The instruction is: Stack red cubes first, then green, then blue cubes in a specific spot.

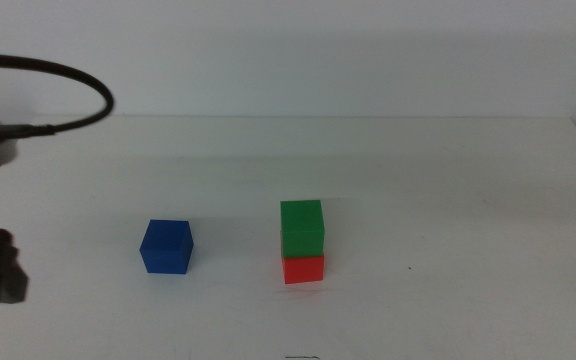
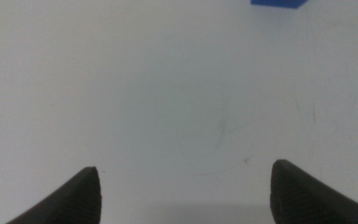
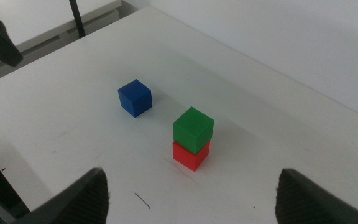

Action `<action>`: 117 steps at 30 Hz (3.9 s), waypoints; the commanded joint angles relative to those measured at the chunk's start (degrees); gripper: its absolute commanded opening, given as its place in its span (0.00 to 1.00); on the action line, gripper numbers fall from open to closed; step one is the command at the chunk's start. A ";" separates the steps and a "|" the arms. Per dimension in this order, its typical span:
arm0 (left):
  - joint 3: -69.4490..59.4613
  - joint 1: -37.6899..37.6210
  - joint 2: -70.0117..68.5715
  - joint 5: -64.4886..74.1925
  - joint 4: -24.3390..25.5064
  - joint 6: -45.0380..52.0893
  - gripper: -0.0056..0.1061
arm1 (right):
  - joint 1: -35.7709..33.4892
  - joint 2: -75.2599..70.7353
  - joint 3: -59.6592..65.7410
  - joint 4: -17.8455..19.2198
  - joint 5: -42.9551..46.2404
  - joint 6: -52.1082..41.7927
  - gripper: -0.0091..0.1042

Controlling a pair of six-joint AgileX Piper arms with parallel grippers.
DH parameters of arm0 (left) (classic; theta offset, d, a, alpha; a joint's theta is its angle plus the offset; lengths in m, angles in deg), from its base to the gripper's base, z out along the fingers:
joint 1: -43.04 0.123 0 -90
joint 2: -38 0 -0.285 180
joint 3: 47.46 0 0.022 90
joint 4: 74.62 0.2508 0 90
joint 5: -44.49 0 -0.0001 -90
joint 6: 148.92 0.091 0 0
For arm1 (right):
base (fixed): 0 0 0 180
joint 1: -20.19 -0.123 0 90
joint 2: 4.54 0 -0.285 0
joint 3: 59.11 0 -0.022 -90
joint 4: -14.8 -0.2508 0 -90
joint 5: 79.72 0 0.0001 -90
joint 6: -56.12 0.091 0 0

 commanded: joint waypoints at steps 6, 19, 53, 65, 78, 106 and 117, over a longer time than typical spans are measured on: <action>2.53 -8.00 4.85 -6.34 2.87 -4.70 0.87 | 0.29 0.02 -1.46 -0.56 3.90 -0.71 0.79; 21.87 -14.06 32.27 -7.06 3.67 -12.38 0.87 | 0.29 0.02 -1.46 -0.56 3.90 -0.71 0.79; 29.60 -14.98 53.64 -13.11 -0.63 -6.56 0.75 | 0.29 0.02 -1.46 -0.56 3.90 -0.71 0.79; 30.50 -14.98 48.44 -7.03 2.32 -10.75 0.04 | 0.29 0.02 -1.46 -0.56 3.90 -0.71 0.79; 46.32 -31.60 42.58 5.47 6.45 -29.52 0.13 | 0.29 0.02 -1.46 -0.56 3.90 -0.71 0.79; 54.82 -38.95 53.74 2.92 7.83 -39.47 0.16 | 0.29 0.02 -1.46 -0.56 3.90 -0.71 0.79; 54.82 -38.95 55.06 0.11 8.12 -39.47 0.16 | 0.29 0.02 -1.46 -0.56 3.90 -0.71 0.79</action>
